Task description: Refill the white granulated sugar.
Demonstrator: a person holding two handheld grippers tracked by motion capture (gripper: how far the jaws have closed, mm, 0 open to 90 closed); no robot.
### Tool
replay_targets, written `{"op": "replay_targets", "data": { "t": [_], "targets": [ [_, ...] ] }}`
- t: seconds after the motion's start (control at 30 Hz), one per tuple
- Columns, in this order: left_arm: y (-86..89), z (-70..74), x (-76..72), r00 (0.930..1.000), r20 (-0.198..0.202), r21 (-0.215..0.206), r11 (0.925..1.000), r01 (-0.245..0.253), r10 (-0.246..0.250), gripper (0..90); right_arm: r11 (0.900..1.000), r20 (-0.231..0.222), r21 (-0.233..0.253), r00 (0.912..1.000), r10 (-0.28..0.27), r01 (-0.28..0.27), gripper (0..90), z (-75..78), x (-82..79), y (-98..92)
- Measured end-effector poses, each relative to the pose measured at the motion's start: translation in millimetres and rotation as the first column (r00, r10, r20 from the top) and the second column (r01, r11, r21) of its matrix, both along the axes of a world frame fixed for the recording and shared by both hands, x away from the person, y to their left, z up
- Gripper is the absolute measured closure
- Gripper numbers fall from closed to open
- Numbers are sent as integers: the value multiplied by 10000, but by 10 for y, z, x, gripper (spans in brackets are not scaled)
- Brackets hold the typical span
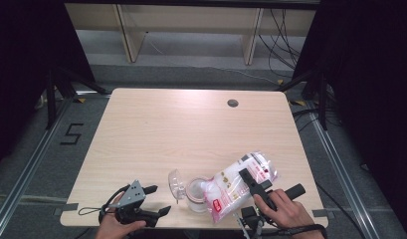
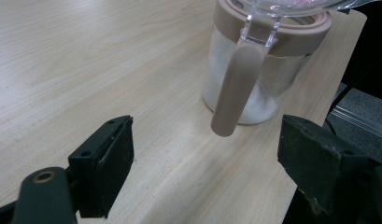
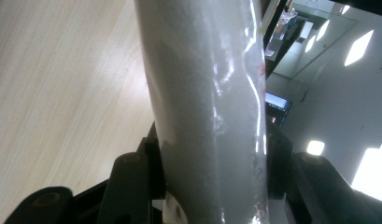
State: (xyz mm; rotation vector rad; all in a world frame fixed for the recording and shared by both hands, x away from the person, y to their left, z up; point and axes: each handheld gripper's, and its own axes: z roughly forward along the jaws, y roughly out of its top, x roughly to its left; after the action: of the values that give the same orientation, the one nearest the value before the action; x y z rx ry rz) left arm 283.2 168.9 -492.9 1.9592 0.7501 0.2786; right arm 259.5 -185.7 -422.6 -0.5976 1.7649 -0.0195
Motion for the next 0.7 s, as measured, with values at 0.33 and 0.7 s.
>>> {"op": "replay_targets", "data": {
  "t": [0.33, 0.7],
  "targets": [
    [7, 2, 12, 9998, 127, 57, 9999, 150, -150, 185, 9998, -60, 142, 9999, -143, 144, 579, -15, -3, -14],
    [7, 3, 10, 9999, 127, 88, 9999, 108, -109, 185, 9997, -40, 191, 9999, -133, 133, 582, -19, 0, -16]
  ]
}}
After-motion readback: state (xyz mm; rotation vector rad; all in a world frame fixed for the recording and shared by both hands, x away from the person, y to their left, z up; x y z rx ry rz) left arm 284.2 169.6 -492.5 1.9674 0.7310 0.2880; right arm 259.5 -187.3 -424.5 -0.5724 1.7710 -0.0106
